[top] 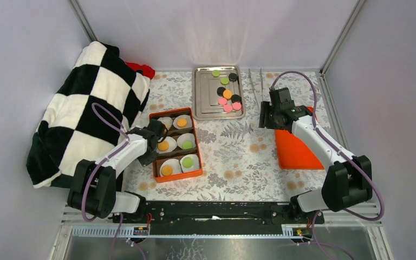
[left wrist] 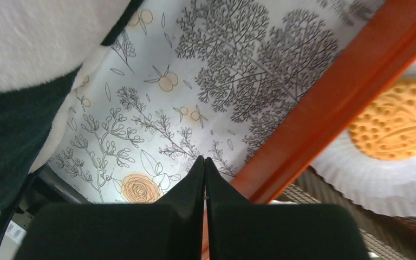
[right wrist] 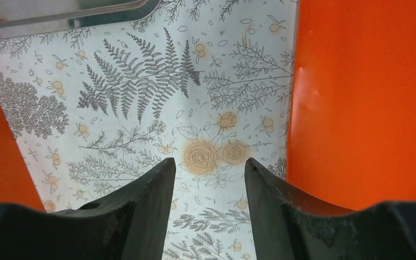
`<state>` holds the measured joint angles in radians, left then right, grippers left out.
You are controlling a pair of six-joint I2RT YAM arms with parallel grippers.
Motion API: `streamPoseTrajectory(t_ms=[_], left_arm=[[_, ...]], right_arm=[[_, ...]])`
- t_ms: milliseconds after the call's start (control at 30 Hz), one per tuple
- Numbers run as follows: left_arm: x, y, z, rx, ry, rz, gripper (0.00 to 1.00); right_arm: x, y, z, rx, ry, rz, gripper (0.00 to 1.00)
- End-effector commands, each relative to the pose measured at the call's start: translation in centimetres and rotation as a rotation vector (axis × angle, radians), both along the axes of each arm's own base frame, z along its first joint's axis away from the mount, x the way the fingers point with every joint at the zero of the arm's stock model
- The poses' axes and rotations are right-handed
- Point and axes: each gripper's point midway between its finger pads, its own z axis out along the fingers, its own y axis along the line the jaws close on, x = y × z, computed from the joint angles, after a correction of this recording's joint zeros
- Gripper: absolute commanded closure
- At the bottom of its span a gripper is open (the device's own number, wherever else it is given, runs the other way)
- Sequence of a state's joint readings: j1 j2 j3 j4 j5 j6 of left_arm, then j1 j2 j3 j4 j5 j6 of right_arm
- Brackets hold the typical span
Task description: Pack the cookies
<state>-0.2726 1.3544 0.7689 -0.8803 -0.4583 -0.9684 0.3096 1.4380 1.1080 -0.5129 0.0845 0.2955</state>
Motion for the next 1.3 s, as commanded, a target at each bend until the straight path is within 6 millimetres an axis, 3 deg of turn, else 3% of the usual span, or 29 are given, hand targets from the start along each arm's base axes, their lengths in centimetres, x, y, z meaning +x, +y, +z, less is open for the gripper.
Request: streamPoseTrajectory(t_ms=[0,133,367,467,600,733,867,1033,1133,1267], left_arm=[[-1.0,-0.9,-1.1,-0.009,-0.006,0.016,1.00],[-2.2,-6.3,-2.9,-0.141,0.018,-0.103,1.00],[-3.3,-19.8,-2.4,-0.423,-0.015,-0.378,1.00],[-2.0,-23.8,-2.2,-0.461,-0.047,-0.483,1.00],[0.7,-27.2,-3.1,-0.469,-0.064,-0.572,1.00],[3.0,-30.9,-2.7,-0.517,-0.093,-0.635,1.00],[4.4,-32.9,-1.6,-0.538,-0.118,-0.687,1.00],[5.2,-33.8,1.5,-0.557,-0.169,-0.741,1.00],[5.4,-33.0,4.0,-0.537,-0.214,-0.754,1.00],[7.3,-30.4,9.3,-0.439,-0.347,-0.736,1.00]], right_arm=[[-1.2,-0.1,1.6,0.034,-0.044,-0.025,0.42],[-2.2,-1.6,0.5,-0.036,0.009,-0.071,0.39],[-4.1,-2.8,-4.0,-0.092,0.141,-0.134,0.39],[-4.1,-3.4,-5.1,-0.128,0.164,-0.164,0.39],[-4.1,-4.1,-6.7,-0.178,0.203,-0.186,0.39],[-4.3,-4.9,-8.0,-0.218,0.227,-0.212,0.39],[-4.0,-5.4,-9.0,-0.235,0.245,-0.234,0.39],[-3.7,-6.5,-10.7,-0.264,0.293,-0.260,0.40],[-3.7,-7.0,-11.9,-0.267,0.324,-0.273,0.40],[-4.1,-6.9,-13.7,-0.251,0.366,-0.276,0.48]])
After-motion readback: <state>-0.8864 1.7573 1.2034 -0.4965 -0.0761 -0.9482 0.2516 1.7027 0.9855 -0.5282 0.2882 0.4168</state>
